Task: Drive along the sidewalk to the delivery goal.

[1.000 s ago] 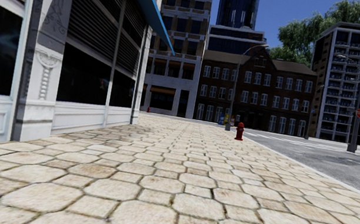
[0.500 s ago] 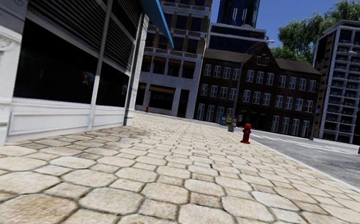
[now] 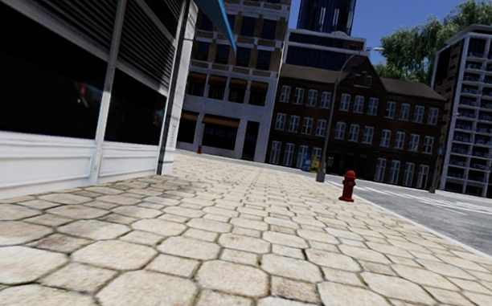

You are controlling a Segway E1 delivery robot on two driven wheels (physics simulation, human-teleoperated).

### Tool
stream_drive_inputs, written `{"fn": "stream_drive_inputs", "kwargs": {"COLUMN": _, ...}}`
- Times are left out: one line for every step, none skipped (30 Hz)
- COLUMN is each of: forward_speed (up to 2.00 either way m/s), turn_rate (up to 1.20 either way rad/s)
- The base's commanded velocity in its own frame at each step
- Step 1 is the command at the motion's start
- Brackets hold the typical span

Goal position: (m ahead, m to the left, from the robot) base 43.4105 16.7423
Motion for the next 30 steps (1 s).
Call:
{"fn": "stream_drive_inputs", "kwargs": {"forward_speed": 2.0, "turn_rate": 0.0}}
{"fn": "stream_drive_inputs", "kwargs": {"forward_speed": 2.0, "turn_rate": 0.0}}
{"fn": "stream_drive_inputs", "kwargs": {"forward_speed": 2.0, "turn_rate": 0.0}}
{"fn": "stream_drive_inputs", "kwargs": {"forward_speed": 2.0, "turn_rate": 0.0}}
{"fn": "stream_drive_inputs", "kwargs": {"forward_speed": 2.0, "turn_rate": 0.0}}
{"fn": "stream_drive_inputs", "kwargs": {"forward_speed": 2.0, "turn_rate": 0.0}}
{"fn": "stream_drive_inputs", "kwargs": {"forward_speed": 2.0, "turn_rate": 0.0}}
{"fn": "stream_drive_inputs", "kwargs": {"forward_speed": 2.0, "turn_rate": 0.0}}
{"fn": "stream_drive_inputs", "kwargs": {"forward_speed": 2.0, "turn_rate": 0.0}}
{"fn": "stream_drive_inputs", "kwargs": {"forward_speed": 2.0, "turn_rate": 0.0}}
{"fn": "stream_drive_inputs", "kwargs": {"forward_speed": 2.0, "turn_rate": 0.0}}
{"fn": "stream_drive_inputs", "kwargs": {"forward_speed": 2.0, "turn_rate": 0.0}}
{"fn": "stream_drive_inputs", "kwargs": {"forward_speed": 2.0, "turn_rate": 0.0}}
{"fn": "stream_drive_inputs", "kwargs": {"forward_speed": 2.0, "turn_rate": 0.0}}
{"fn": "stream_drive_inputs", "kwargs": {"forward_speed": 2.0, "turn_rate": 0.0}}
{"fn": "stream_drive_inputs", "kwargs": {"forward_speed": 2.0, "turn_rate": 0.0}}
{"fn": "stream_drive_inputs", "kwargs": {"forward_speed": 2.0, "turn_rate": 0.0}}
{"fn": "stream_drive_inputs", "kwargs": {"forward_speed": 2.0, "turn_rate": 0.0}}
{"fn": "stream_drive_inputs", "kwargs": {"forward_speed": 2.0, "turn_rate": 0.0}}
{"fn": "stream_drive_inputs", "kwargs": {"forward_speed": 2.0, "turn_rate": 0.0}}
{"fn": "stream_drive_inputs", "kwargs": {"forward_speed": 2.0, "turn_rate": 0.0}}
{"fn": "stream_drive_inputs", "kwargs": {"forward_speed": 2.0, "turn_rate": 0.0}}
{"fn": "stream_drive_inputs", "kwargs": {"forward_speed": 2.0, "turn_rate": 0.0}}
{"fn": "stream_drive_inputs", "kwargs": {"forward_speed": 2.0, "turn_rate": 0.0}}
{"fn": "stream_drive_inputs", "kwargs": {"forward_speed": 2.0, "turn_rate": 0.0}}
{"fn": "stream_drive_inputs", "kwargs": {"forward_speed": 2.0, "turn_rate": 0.0}}
{"fn": "stream_drive_inputs", "kwargs": {"forward_speed": 2.0, "turn_rate": 0.0}}
{"fn": "stream_drive_inputs", "kwargs": {"forward_speed": 2.0, "turn_rate": 0.0}}
{"fn": "stream_drive_inputs", "kwargs": {"forward_speed": 2.0, "turn_rate": 0.0}}
{"fn": "stream_drive_inputs", "kwargs": {"forward_speed": 2.0, "turn_rate": 0.0}}
